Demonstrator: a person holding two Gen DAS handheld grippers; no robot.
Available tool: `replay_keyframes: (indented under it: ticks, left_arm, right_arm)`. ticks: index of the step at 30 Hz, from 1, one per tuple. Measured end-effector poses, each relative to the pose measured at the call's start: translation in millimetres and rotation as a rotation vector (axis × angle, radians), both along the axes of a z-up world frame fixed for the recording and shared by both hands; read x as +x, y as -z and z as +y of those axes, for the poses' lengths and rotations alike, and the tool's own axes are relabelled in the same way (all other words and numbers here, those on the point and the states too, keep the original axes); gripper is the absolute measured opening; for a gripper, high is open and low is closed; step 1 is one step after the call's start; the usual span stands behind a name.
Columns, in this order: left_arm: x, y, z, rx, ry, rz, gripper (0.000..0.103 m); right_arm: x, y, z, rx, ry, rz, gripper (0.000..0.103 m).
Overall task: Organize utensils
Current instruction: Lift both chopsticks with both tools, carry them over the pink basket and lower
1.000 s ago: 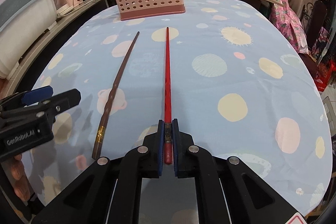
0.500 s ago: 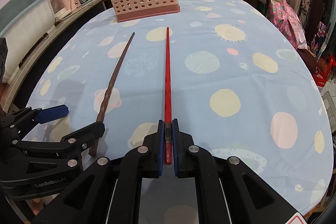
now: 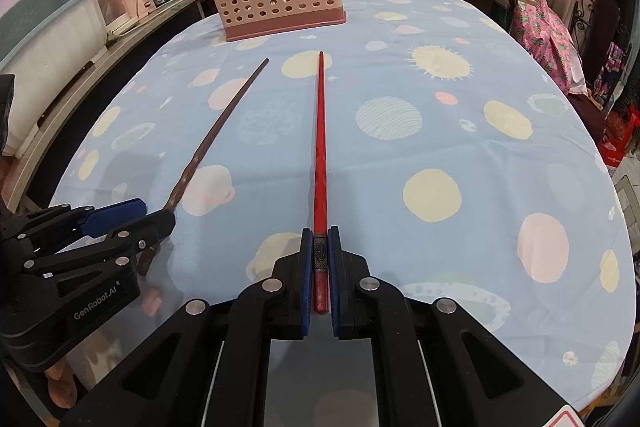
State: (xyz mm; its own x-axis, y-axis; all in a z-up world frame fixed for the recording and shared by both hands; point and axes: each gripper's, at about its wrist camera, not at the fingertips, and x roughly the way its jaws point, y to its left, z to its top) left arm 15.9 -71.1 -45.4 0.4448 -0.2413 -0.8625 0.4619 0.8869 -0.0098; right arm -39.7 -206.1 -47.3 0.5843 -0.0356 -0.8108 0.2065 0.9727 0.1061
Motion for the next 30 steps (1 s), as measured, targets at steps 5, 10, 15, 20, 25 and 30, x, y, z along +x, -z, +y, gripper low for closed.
replay_keyframes:
  ticks: [5,10,15,20,25,30]
  left_arm:
    - [2.8,-0.8,3.4,-0.017,0.001,0.024,0.007]
    - [5.1,-4.1,5.8,-0.024,-0.006,0.032,0.007]
    - [14.8,-23.8,17.6,-0.066,-0.042,0.014,0.007]
    - [28.1,-52.2,28.7,-0.114,-0.078,-0.021,0.007]
    - [45.5,-85.6,37.3,-0.163,-0.106,-0.072,0.007]
    - [68.6,-125.0,42.3,-0.210,-0.126,-0.150,0.007]
  right_arm:
    - [0.1,-1.9,3.7,0.000,-0.018,-0.001,0.007]
    - [0.1,-12.9,3.7,0.007,-0.026,-0.024,0.007]
    - [2.1,-34.6,-0.7,0.028,-0.022,-0.069,0.007]
    - [9.1,-64.7,-7.7,0.039,-0.017,-0.133,0.007]
    - [23.6,-101.9,-20.4,0.047,-0.004,-0.216,0.007]
    - [45.9,-137.3,-35.9,0.057,0.012,-0.300,0.007]
